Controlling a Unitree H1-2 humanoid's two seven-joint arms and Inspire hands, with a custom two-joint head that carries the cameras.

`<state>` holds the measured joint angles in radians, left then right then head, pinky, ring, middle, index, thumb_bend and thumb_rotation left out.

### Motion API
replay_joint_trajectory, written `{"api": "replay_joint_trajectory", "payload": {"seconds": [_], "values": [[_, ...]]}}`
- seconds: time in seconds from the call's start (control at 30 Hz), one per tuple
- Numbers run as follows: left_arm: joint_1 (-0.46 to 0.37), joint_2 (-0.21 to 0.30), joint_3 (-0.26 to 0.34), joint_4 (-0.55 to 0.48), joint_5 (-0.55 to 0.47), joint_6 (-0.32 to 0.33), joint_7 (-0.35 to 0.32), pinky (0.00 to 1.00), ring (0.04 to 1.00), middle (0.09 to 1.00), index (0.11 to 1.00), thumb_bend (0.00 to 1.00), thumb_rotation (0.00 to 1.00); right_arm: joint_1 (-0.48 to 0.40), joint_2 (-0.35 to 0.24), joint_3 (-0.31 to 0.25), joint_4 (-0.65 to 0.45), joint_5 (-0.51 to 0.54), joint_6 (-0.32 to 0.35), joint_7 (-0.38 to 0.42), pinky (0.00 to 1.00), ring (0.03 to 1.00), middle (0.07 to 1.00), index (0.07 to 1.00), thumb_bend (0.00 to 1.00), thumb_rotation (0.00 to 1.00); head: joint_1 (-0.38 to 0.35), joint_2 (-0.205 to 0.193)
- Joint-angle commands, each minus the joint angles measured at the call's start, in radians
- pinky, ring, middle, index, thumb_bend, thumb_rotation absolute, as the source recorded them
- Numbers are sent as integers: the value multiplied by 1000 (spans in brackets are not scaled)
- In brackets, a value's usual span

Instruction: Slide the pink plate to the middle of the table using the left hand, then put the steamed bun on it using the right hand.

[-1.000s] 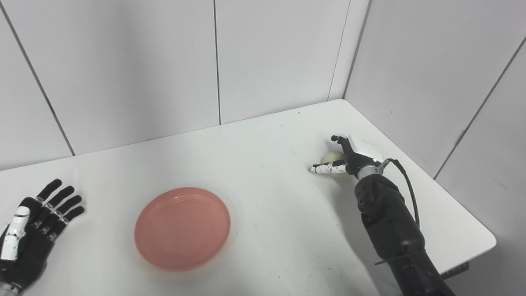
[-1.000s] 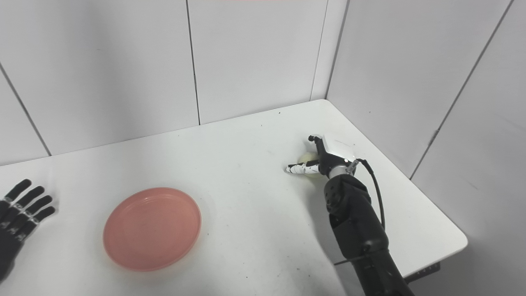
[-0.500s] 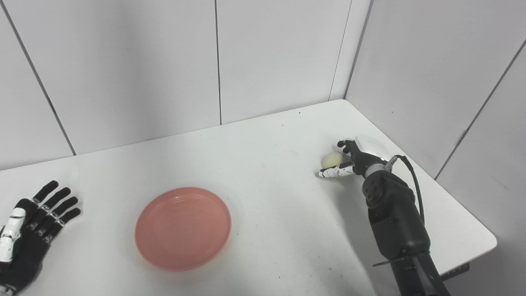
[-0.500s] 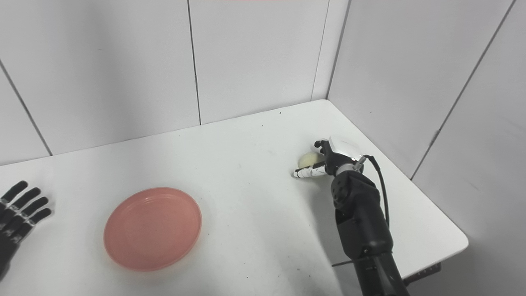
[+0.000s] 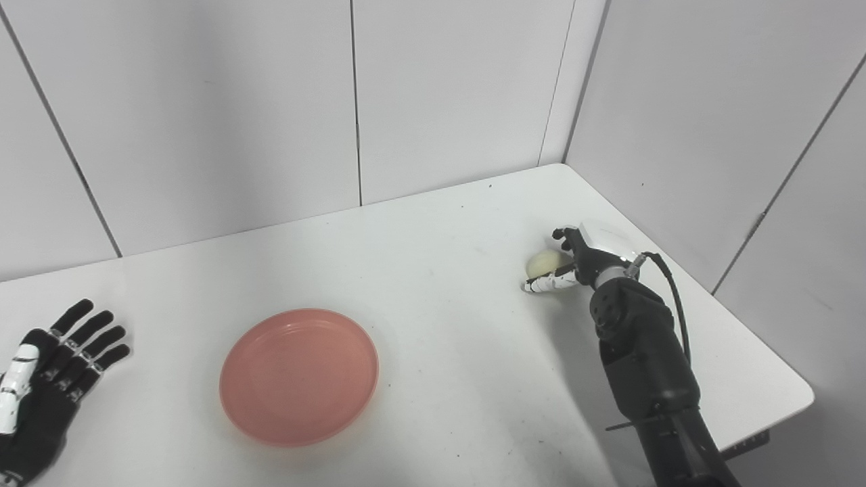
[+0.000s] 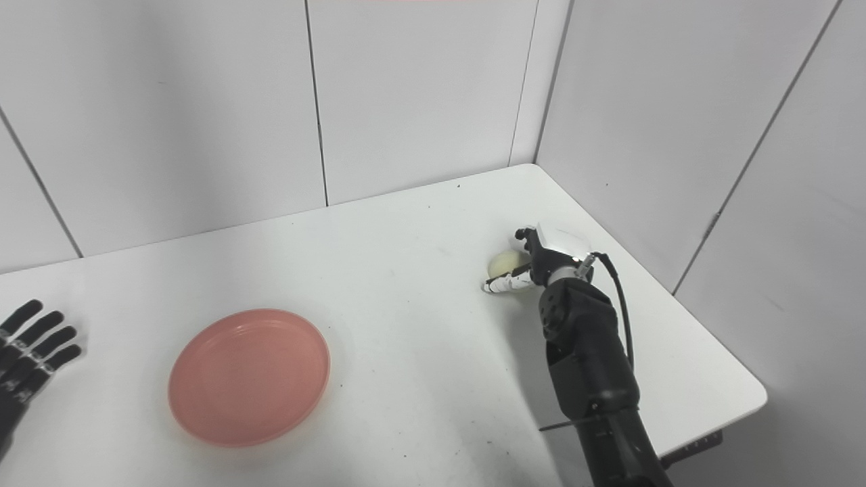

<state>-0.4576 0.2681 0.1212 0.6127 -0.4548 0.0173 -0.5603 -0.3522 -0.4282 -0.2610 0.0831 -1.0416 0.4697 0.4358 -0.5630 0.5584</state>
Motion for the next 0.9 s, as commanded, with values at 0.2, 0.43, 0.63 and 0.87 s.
{"api": "replay_joint_trajectory", "payload": {"seconds": [0.2,0.43,0.63,0.87], "values": [[90,10,-18,51,35,126,35,802,822,842,836,507,763,21,-25,30,63,190,-112,-338,340,417,434,541,541,4,1,2],[93,9,-21,41,40,122,38,798,818,838,835,508,765,26,-51,82,76,278,-118,-434,280,359,401,526,517,0,4,2],[93,6,-21,36,35,128,36,805,822,843,840,502,765,29,-71,112,69,315,-86,-454,307,385,409,531,517,0,8,0],[93,1,-26,38,43,117,41,805,822,844,844,496,785,34,-93,134,52,337,-74,-470,310,386,408,531,518,0,25,-3]]}}
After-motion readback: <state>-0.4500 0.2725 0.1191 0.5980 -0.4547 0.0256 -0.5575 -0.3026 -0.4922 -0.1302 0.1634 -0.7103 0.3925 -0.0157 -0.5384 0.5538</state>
